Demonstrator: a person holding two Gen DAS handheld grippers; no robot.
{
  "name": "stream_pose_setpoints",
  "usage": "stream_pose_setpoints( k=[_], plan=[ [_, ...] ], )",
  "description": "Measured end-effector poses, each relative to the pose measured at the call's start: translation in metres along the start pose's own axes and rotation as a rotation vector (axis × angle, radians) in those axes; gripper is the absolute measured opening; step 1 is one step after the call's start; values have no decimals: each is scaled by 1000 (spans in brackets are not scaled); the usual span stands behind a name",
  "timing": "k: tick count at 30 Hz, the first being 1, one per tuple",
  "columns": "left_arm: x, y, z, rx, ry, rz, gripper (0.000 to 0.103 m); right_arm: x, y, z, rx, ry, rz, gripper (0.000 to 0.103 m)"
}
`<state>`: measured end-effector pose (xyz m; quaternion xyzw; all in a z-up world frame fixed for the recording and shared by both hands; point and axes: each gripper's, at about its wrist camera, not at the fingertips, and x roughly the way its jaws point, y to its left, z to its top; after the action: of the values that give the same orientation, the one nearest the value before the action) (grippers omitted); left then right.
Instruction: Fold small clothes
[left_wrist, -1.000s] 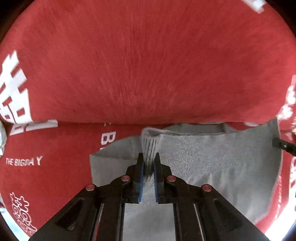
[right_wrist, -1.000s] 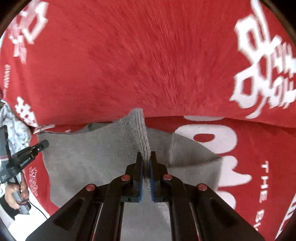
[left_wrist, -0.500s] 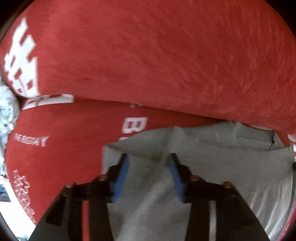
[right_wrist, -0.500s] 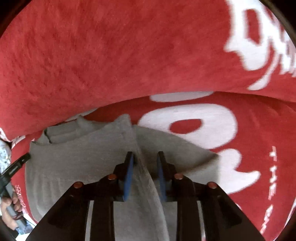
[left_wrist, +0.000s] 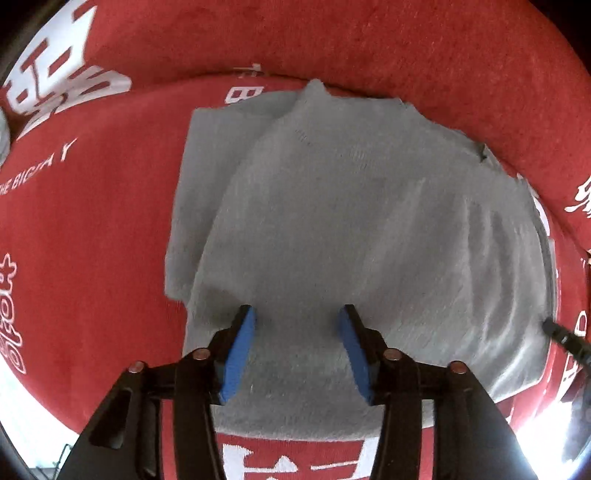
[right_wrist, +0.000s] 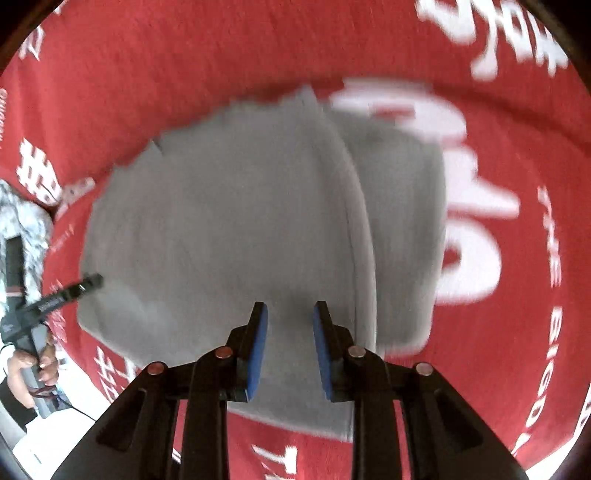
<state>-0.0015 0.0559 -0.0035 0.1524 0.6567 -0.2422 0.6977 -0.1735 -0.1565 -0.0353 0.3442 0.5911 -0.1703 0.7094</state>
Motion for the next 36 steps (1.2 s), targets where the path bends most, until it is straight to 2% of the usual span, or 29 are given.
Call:
stream_pose_setpoints(
  k=[3,7,9,11,12,14,15,16,17,19,20,22,24,25,26,27,28,29,33,36],
  plan=[
    [1,7,-15,25,30,36,59,0,-5,-21,-28,8,-31,24],
    [-8,18,-33,30,59,19,59,-4,-9,-46,-103,41,-105,18],
    [-14,22,-39,17,71,18,59,-11,-12,-50,-114,47,-133,19],
    [-22,30,-46,-21,84,24,59,-20,-19,-53,-63,64,-163,22],
    [-26,34,-49,-44,88,23,59,-25,-24,-53,-10,65,-123,22],
    [-32,49,-58,-135,99,-15,59,-35,-40,-60,135,56,24,23],
    [-33,55,-60,-176,103,-36,59,-37,-44,-64,186,61,87,32],
    [-32,62,-63,-220,107,-53,59,-35,-47,-68,242,78,152,50],
    [-30,70,-65,-273,114,-66,59,-32,-50,-73,300,90,206,56],
    [-20,87,-68,-396,127,-111,59,-29,-51,-82,360,97,260,58],
    [-17,89,-73,-425,129,-127,59,-25,-53,-85,395,94,282,58],
    [-5,97,-76,-517,138,-175,60,-14,-59,-88,512,66,327,58],
    [-8,94,-73,-516,101,-168,59,-7,-70,-92,632,41,370,58],
    [-9,94,-69,-500,88,-168,56,-3,-78,-95,711,30,396,58],
    [-11,91,-65,-478,77,-155,39,1,-82,-96,756,28,412,57],
    [-13,86,-62,-445,72,-106,33,6,-87,-93,787,28,419,43],
    [-10,86,-54,-418,72,-76,25,6,-88,-93,788,37,395,18],
    [-16,76,-53,-384,61,-61,20,3,-85,-89,744,56,343,11],
    [-26,71,-58,-334,31,-53,19,-24,-68,-75,534,36,232,9],
    [-19,82,-68,-306,45,-20,19,-22,-70,-73,457,65,155,9]
  ],
)
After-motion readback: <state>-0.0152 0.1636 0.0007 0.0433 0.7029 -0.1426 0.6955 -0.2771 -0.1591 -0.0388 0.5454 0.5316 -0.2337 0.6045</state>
